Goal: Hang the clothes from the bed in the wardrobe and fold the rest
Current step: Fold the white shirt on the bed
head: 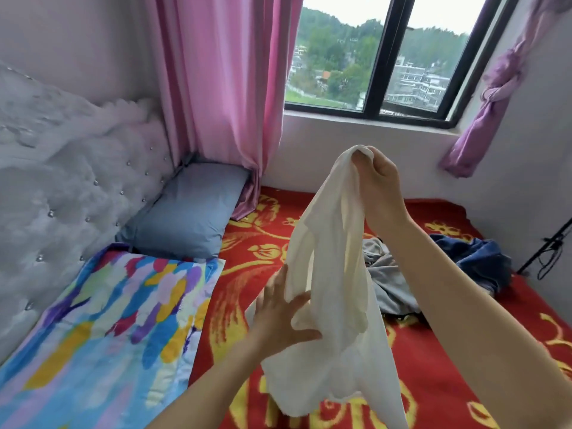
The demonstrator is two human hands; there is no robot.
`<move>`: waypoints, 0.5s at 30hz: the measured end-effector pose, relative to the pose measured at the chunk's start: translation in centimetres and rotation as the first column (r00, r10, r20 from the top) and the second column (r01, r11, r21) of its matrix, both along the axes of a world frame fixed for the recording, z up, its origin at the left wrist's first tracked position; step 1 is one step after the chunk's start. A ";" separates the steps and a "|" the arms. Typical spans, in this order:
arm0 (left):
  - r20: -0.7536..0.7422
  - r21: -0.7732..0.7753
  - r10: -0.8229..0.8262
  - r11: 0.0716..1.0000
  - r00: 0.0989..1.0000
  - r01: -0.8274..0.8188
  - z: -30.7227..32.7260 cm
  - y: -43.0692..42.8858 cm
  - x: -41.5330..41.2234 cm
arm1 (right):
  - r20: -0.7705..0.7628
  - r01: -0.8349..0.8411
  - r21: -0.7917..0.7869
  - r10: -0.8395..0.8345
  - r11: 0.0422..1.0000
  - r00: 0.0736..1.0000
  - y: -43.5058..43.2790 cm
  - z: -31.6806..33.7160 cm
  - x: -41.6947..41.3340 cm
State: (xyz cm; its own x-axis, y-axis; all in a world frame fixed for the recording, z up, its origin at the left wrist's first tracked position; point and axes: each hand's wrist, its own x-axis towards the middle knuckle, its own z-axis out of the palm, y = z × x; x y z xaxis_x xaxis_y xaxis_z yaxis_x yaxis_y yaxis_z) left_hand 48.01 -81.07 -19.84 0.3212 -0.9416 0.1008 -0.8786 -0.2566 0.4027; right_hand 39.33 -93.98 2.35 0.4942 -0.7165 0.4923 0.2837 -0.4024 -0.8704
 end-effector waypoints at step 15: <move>-0.089 -0.177 0.007 0.984 0.996 -0.023 1.1 -2.4 1.6 | 0.049 0.145 0.322 -0.170 0.936 0.984 -4.6 -2.4 -10.0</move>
State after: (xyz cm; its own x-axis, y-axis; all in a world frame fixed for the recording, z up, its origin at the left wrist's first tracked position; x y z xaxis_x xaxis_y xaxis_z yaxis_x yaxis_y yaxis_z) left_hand 49.56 -83.49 -18.77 0.3502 -0.9062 0.2369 -0.8342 -0.1868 0.5188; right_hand 29.33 -98.54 -0.02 0.3329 -0.9066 0.2594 0.3086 -0.1552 -0.9384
